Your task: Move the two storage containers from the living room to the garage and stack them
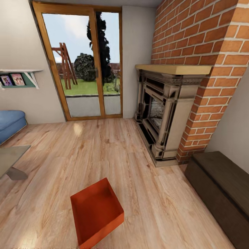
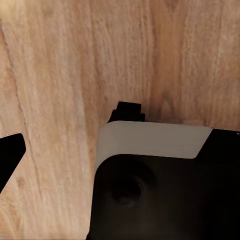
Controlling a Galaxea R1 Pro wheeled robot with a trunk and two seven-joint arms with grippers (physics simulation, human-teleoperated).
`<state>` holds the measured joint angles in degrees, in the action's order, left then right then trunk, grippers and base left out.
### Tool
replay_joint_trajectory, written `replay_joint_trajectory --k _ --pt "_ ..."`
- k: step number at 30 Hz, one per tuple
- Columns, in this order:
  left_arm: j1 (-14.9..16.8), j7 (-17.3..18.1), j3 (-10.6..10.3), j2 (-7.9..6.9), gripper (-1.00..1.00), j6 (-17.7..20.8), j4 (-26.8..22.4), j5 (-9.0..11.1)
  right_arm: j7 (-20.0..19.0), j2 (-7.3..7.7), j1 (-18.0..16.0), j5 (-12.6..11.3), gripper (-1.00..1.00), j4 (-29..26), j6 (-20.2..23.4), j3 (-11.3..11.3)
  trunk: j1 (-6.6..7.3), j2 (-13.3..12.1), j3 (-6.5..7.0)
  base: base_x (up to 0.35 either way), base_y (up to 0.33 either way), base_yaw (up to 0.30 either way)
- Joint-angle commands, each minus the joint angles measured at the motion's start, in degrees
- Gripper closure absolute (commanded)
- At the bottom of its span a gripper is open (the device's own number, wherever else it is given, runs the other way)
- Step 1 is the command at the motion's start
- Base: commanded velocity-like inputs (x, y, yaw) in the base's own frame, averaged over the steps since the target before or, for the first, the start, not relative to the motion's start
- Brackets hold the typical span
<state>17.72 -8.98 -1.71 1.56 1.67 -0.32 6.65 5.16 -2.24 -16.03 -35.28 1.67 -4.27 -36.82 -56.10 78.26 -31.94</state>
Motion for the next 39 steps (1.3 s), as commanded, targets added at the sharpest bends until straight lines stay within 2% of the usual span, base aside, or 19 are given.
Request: replay_joint_trajectory --k 1,24,29,39 --pt "0.03 -0.16 -0.22 0.02 -1.00 0.18 -0.03 0.57 0.03 -0.05 -0.05 -0.45 -1.00 0.17 -0.30 -0.44 0.00 0.03 -0.05 0.000 0.000 0.232" --pt "0.03 -0.24 -0.22 0.01 -1.00 0.18 -0.03 0.65 0.03 -0.05 -0.05 -0.43 -1.00 0.17 -0.30 -0.43 0.00 0.03 -0.05 0.000 0.000 0.250" --pt "0.03 -0.20 -0.22 -0.03 -1.00 0.18 -0.03 0.65 0.03 -0.05 -0.05 -0.44 -1.00 0.17 -0.30 -0.44 0.00 0.03 -0.05 0.082 0.000 0.081" --pt "0.03 -0.16 -0.22 -0.33 -1.00 0.18 -0.03 0.65 0.03 -0.05 -0.05 -0.46 -1.00 0.17 -0.30 -0.44 0.00 0.03 -0.05 0.298 0.000 0.006"
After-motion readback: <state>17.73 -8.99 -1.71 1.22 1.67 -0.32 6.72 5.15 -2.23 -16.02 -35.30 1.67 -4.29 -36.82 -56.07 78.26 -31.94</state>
